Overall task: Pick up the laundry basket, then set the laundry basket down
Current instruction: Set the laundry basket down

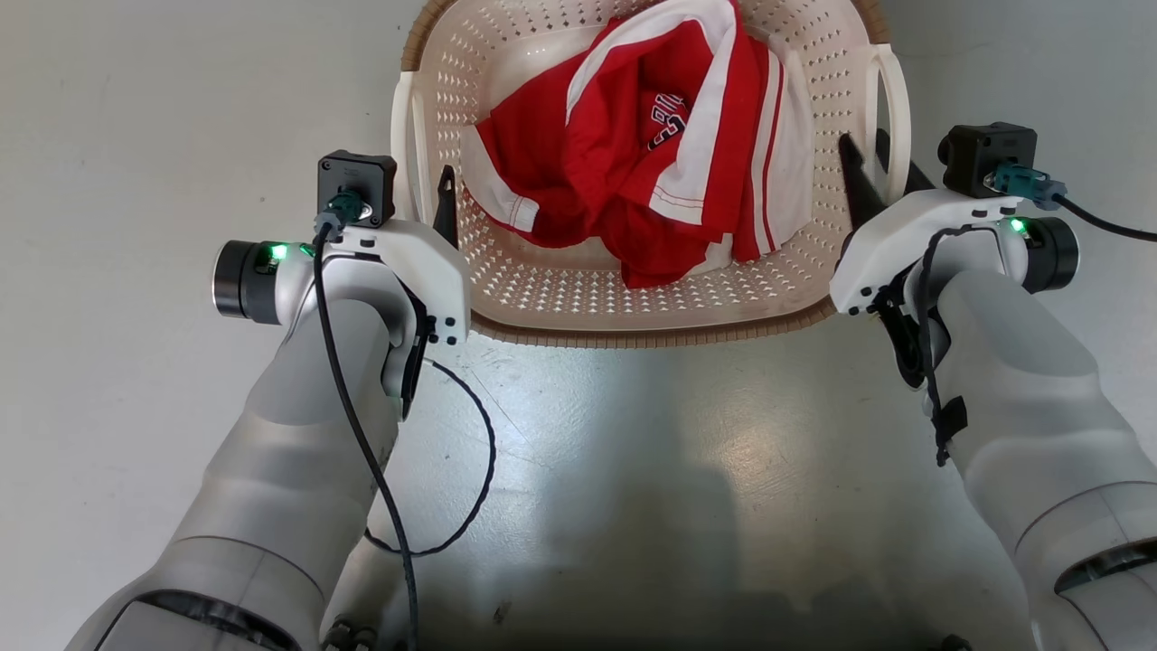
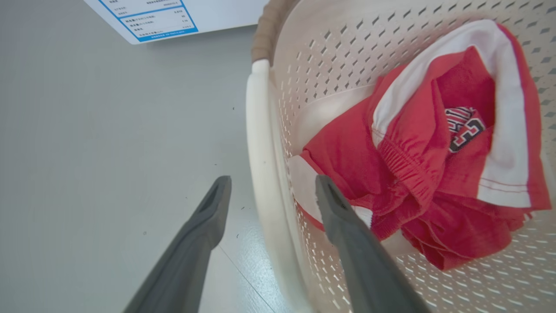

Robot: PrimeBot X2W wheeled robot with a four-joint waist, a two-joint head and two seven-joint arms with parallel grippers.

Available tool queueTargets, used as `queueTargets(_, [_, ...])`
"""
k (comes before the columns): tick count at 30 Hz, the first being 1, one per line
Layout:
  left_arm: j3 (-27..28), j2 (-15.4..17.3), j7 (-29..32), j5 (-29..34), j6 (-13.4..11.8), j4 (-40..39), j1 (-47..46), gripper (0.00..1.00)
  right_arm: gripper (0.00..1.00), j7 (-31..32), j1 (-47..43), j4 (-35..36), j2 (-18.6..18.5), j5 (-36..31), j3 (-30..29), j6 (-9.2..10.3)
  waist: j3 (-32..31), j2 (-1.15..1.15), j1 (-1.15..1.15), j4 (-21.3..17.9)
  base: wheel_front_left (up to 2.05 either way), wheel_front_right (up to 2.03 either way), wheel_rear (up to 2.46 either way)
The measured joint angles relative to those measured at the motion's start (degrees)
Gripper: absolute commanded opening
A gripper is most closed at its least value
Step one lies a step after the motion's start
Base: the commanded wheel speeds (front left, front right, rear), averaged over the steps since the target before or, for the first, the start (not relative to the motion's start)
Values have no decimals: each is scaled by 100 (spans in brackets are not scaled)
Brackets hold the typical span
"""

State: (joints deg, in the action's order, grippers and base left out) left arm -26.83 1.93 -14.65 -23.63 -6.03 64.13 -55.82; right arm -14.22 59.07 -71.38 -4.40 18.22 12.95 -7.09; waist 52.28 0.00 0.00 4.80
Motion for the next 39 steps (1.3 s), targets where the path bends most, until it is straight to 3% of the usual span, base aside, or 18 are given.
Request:
queueTargets(9, [178,16,-1,63,-3,-29,1,100,100,0,-3,24,3,-126,-208,-3,-94,0,0,-41,0,0,0])
queueTargets(18, [448,67,-1,277,-7,-538,162,100,100,-15,-59,318,4,-336,-524,-3,-390,0,0,-99,0,0,0])
queueTargets(39, [1775,127,-1,1034,55,-3061,2442,100,100,-18,-1919,2423,40,-341,-775,-3,-1925,0,0,-269,0,0,0])
